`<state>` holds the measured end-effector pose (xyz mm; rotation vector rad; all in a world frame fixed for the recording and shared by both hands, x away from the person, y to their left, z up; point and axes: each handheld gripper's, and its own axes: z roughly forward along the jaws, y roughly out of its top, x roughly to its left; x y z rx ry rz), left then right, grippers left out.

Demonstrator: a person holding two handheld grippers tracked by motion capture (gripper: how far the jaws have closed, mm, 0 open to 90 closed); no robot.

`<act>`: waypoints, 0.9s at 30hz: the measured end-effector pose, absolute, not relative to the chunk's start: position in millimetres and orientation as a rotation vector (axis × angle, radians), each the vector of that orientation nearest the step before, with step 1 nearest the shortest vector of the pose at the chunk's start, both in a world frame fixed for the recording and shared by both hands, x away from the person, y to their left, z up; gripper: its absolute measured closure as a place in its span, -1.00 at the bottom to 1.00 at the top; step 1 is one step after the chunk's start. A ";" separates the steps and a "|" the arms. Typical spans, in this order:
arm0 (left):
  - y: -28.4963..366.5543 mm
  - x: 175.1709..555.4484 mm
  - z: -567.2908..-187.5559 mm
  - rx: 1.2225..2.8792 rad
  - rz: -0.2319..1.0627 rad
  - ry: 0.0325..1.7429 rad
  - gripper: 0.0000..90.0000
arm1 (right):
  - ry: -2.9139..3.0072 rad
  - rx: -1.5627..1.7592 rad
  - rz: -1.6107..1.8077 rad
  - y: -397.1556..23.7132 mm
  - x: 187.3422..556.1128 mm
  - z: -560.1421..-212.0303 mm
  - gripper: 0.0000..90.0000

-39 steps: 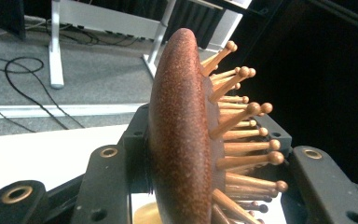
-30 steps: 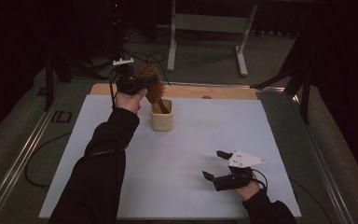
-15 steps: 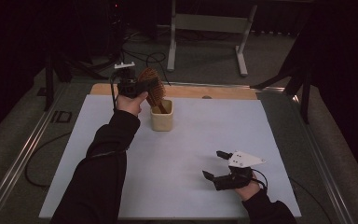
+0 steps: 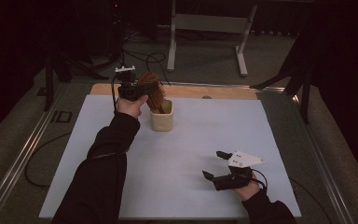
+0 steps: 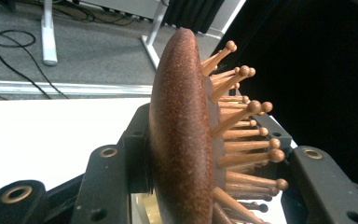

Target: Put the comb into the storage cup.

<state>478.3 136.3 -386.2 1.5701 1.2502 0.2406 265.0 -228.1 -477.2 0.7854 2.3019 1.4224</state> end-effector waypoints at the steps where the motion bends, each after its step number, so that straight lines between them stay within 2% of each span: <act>1: 136.3 478.3 -386.2 1.570 0.241 1.250 0.17 | 2.302 0.785 1.422 -228.1 265.0 -477.2 -0.76; 19: 146.2 481.0 -395.1 1.566 0.206 1.254 0.13 | 2.313 0.794 1.421 -228.4 266.0 -478.1 -0.76; 27: 144.8 482.2 -393.4 1.608 0.234 1.269 0.01 | 2.313 0.800 1.420 -228.0 265.8 -478.1 -0.76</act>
